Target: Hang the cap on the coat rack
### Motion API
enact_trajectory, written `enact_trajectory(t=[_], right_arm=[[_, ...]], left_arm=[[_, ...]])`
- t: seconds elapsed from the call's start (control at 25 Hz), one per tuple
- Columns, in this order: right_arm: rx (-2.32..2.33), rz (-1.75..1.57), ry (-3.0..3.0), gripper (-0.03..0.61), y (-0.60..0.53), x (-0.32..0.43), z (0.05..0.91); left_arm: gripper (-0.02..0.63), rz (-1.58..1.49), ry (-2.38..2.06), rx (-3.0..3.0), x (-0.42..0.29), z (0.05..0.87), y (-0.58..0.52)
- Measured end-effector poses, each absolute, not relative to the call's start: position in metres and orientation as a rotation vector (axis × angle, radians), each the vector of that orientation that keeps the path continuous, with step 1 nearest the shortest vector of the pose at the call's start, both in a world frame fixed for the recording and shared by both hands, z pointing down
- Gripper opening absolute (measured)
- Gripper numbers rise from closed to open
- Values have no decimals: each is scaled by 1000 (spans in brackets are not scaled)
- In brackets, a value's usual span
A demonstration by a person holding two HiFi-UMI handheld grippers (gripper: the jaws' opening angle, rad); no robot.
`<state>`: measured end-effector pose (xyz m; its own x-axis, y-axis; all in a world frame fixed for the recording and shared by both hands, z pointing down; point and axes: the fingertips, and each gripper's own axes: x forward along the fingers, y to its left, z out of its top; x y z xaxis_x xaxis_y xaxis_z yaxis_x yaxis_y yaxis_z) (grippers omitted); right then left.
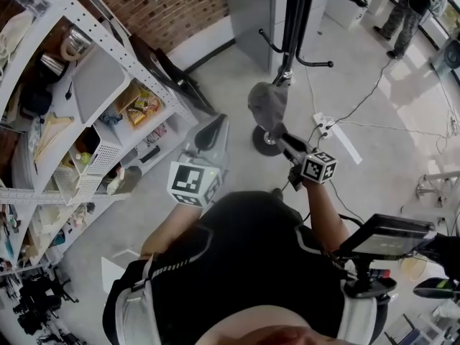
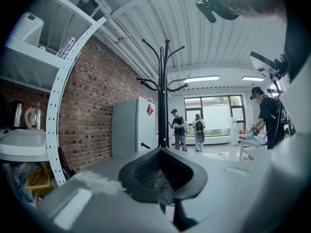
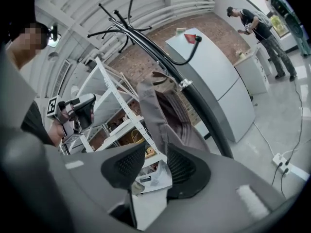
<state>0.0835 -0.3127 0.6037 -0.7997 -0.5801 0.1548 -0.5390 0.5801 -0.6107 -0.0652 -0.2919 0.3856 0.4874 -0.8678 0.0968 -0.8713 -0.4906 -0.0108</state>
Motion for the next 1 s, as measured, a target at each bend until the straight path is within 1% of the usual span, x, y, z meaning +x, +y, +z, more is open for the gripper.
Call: enact_trajectory(t=[0.36,0.72,0.84,1.0], right_arm=[[-911,-763,2845,147,-312,60,512],[-894,-565,2874,146,-300,49,439],[-919,-495,2850,121,-299,50,413],[-952,-395,2865,121,-298,49,392]], left_arm=[[3,119,-1511,2678,-60,390,-304],[3,69,-1480,2703,-54,384,-306],[3,48,-1482,2705,-53,380,-308],[3,29,-1474,2717,-48,377,-309]])
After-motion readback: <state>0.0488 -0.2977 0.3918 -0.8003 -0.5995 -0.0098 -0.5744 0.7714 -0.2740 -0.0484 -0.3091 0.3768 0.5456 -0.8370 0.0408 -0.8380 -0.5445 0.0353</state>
